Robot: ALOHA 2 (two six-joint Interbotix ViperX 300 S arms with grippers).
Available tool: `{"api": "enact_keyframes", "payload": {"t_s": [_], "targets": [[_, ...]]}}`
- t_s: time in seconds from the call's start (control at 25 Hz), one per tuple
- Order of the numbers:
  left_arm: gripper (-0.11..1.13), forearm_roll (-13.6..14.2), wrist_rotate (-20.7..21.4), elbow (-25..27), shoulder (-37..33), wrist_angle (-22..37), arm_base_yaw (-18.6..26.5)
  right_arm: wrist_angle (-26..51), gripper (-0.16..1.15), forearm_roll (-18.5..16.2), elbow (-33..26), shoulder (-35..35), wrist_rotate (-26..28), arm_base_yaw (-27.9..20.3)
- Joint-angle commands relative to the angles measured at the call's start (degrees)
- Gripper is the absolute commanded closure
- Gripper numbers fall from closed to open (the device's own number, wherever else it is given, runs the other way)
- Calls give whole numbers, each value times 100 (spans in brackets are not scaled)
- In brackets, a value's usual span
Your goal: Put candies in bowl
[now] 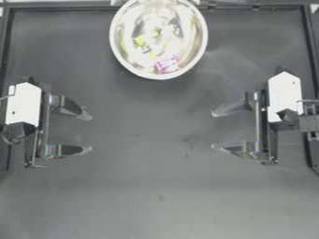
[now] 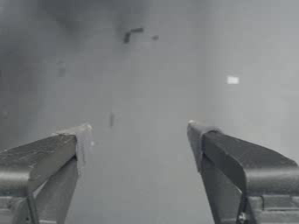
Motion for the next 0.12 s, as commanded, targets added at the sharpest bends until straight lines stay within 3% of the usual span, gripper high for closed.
{"api": "enact_keyframes", "payload": {"t_s": [0.04, 0.12], "targets": [[4, 202, 0, -35, -70, -53, 0, -105, -2, -44, 53, -246, 0, 9], [4, 255, 0, -35, -79, -62, 0, -132, -2, -62, 105, -352, -9, 9]]}}
